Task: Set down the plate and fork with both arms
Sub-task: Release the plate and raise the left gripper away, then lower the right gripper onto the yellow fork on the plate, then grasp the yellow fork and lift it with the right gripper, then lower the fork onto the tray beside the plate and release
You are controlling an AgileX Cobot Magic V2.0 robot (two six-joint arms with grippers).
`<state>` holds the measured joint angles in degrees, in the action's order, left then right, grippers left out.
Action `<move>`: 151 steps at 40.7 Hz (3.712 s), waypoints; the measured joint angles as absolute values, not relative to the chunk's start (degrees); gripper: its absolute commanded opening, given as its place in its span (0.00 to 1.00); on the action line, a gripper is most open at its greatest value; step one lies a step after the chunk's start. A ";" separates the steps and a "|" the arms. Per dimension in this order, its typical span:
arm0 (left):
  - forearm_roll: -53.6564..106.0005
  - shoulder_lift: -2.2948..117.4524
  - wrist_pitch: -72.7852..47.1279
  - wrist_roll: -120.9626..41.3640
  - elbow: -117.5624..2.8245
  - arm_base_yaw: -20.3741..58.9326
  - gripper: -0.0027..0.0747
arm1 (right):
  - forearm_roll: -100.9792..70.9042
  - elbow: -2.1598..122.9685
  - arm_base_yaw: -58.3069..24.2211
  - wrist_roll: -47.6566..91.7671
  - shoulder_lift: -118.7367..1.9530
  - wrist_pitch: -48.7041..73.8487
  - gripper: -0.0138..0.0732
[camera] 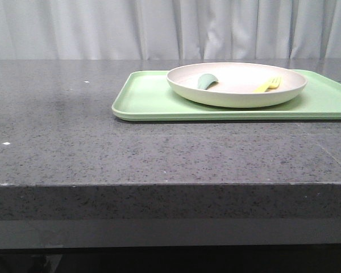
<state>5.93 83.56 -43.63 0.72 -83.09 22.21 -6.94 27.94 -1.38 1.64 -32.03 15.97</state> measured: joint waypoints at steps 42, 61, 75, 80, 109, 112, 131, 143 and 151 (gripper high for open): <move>4.45 21.32 -15.00 0.00 -25.49 22.11 0.01 | -10.59 46.28 -10.01 1.64 -57.10 23.40 0.82; 4.45 21.32 -15.00 0.00 -25.49 22.11 0.01 | -14.60 81.83 -12.26 -6.57 -95.61 46.03 0.78; 4.45 21.32 -15.00 0.00 -25.37 22.11 0.01 | -11.61 86.41 -12.26 -12.94 -104.45 46.91 0.78; 4.45 21.32 -15.00 0.00 -25.37 22.11 0.01 | -11.61 86.41 -12.26 -13.15 -105.96 46.20 0.78; 4.45 21.32 -15.00 0.00 -25.37 22.11 0.01 | -11.31 86.58 -12.26 -13.28 -106.48 45.08 0.15; 4.45 21.32 -15.00 0.00 -25.37 22.11 0.01 | -11.31 86.58 -12.26 -13.28 -105.66 44.80 0.15; 4.45 21.32 -15.00 0.00 -25.37 22.11 0.01 | -2.76 86.58 -3.79 -13.28 -97.94 46.12 0.15; 4.45 21.32 -15.00 0.00 -25.37 22.11 0.01 | -1.00 86.58 -1.39 -7.62 -104.25 47.85 0.20; 4.45 21.32 -15.00 0.00 -25.37 22.11 0.01 | -1.00 86.47 -1.39 -7.22 -106.52 48.37 0.53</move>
